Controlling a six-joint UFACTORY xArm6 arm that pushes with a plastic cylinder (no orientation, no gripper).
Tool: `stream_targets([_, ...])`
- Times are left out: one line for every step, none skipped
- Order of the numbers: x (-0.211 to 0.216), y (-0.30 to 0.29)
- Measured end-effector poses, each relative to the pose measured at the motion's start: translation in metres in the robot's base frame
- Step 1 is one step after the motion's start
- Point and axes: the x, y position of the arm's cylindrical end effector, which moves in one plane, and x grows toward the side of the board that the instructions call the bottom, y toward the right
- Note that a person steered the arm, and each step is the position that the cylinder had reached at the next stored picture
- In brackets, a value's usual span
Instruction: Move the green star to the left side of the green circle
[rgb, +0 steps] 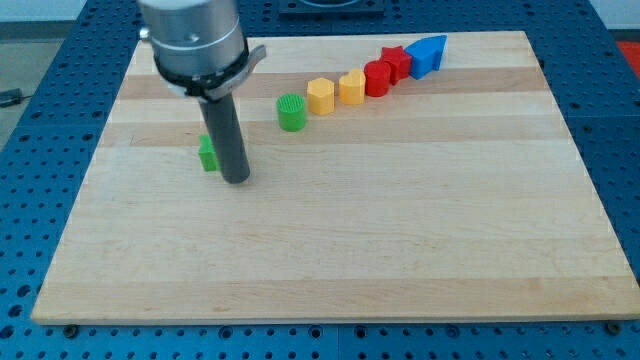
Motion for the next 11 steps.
stream_targets([0.002,-0.038])
stream_targets([-0.018,-0.038])
stream_targets([-0.038,-0.033])
stream_targets([-0.051,-0.027])
stream_targets([-0.064,-0.021])
stream_targets([-0.075,-0.002])
stream_targets([-0.077,-0.025])
stream_targets([-0.093,-0.076])
stream_targets([-0.135,-0.076])
stream_targets([-0.147,-0.041])
stream_targets([-0.142,-0.004])
